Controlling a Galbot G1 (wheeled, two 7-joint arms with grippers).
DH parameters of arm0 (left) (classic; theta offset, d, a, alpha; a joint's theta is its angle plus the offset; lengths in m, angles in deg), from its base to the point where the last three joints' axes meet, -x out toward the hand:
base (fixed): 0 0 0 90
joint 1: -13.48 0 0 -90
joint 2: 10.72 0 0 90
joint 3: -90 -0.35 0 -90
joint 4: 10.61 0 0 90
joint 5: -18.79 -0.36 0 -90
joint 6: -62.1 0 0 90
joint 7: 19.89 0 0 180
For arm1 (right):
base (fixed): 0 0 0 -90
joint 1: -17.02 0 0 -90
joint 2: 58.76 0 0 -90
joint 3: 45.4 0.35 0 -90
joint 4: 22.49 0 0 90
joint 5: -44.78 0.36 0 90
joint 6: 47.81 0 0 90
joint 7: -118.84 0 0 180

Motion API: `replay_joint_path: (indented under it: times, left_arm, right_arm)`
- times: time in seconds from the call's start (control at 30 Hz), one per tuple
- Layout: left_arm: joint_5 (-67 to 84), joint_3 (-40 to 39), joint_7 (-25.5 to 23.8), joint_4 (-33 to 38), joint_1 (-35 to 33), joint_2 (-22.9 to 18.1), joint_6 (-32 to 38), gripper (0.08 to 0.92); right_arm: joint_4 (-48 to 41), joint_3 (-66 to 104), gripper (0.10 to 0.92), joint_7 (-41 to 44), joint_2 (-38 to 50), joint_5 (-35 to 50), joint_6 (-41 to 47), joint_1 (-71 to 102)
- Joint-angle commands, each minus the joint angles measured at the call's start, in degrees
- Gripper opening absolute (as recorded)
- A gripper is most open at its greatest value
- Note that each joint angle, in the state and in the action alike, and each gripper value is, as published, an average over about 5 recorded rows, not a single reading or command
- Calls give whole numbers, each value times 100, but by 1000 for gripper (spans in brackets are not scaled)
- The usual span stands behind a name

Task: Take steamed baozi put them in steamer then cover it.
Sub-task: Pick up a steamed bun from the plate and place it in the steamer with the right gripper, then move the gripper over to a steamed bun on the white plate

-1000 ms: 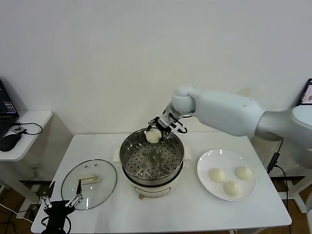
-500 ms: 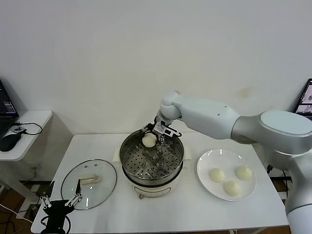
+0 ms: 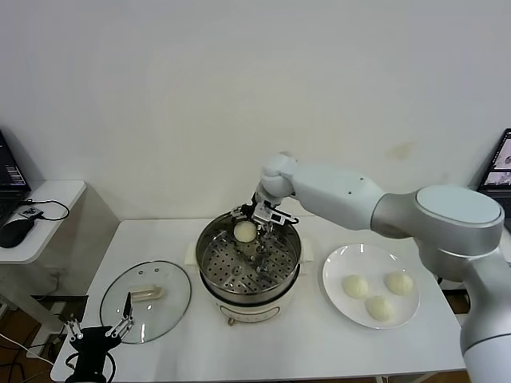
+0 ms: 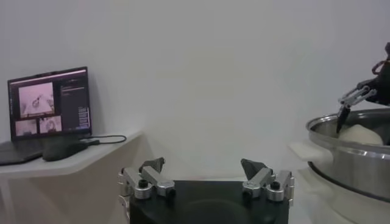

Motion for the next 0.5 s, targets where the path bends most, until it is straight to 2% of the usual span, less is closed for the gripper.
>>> replay_joint_path:
  times: [0.03,0.23,0.4,0.5]
  left_arm:
    - [-3,-3,-2,34,-13,-1,-7,823]
    - [-13,-13,-9,185,-90,-5,-23,823]
    - [-13,-2,-9,259,-121,20,-33,823]
    - [-13,-13,-14,278,-110,34,-63,823]
  right_arm:
    - [605,-19,823,217,247,550,423,-497]
    - [1953,-292,822,840,1355,1819,1930,-1227]
    - [2760,-270,823,965,2471,2171,3352,-1605]
    - [3105,-235,823,1001,3091,2230,3868,-1649]
